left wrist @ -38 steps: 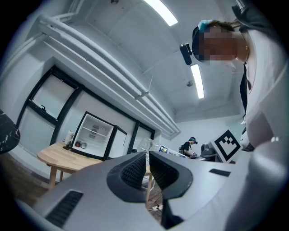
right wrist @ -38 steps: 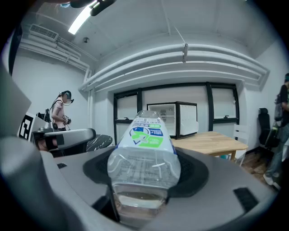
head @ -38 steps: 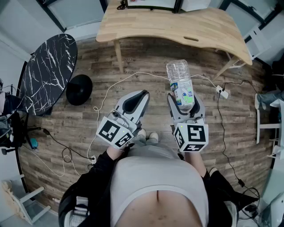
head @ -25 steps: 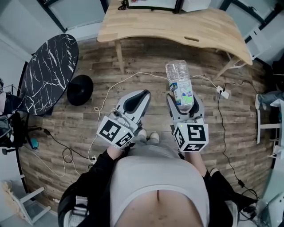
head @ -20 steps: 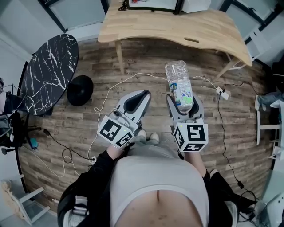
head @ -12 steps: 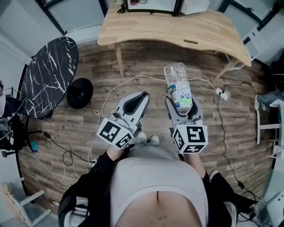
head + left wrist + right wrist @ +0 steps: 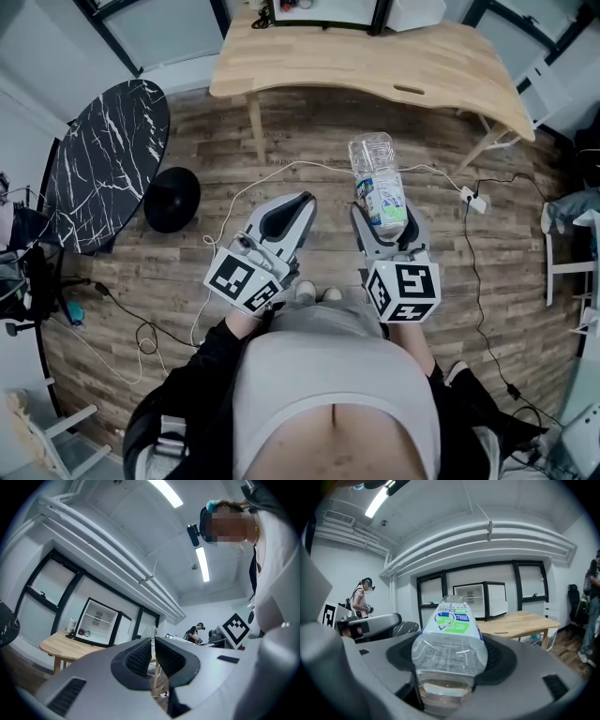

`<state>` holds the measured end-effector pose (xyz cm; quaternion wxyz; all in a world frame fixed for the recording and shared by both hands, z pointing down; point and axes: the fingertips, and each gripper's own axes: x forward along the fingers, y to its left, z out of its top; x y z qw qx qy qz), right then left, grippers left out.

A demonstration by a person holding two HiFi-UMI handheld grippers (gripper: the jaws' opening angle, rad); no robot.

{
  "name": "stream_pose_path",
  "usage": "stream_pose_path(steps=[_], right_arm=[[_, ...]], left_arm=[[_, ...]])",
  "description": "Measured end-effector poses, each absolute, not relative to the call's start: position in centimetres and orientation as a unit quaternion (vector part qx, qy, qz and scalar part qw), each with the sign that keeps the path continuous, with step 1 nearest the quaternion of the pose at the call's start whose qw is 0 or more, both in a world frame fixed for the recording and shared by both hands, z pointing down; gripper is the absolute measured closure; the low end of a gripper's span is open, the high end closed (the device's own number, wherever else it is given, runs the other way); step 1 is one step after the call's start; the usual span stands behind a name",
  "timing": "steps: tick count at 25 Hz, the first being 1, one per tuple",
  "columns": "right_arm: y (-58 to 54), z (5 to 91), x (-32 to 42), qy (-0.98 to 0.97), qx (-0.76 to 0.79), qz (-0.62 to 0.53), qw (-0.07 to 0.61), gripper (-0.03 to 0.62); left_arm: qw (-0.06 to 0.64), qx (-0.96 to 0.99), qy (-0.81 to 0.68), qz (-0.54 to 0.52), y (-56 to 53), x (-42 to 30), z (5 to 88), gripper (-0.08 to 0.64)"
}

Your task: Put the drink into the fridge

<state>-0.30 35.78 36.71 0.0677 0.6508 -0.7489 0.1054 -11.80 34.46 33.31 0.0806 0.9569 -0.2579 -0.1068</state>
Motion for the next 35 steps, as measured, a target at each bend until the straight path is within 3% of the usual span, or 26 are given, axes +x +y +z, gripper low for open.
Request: stream_pose_path(steps=[18, 35], right_arm=[[33.2, 37.4, -0.8, -0.743, 0.657, 0.109, 0.065, 0.251], [16.6, 36.7, 3.6, -0.771, 0.624, 0.105, 0.075, 0.25]], left_arm=[[0.101, 0.958, -0.246, -0.105, 30.9, -11.8, 35.0, 0.531], [0.09, 0.952, -0.273, -0.108, 15.3, -6.6, 33.9, 0.531]])
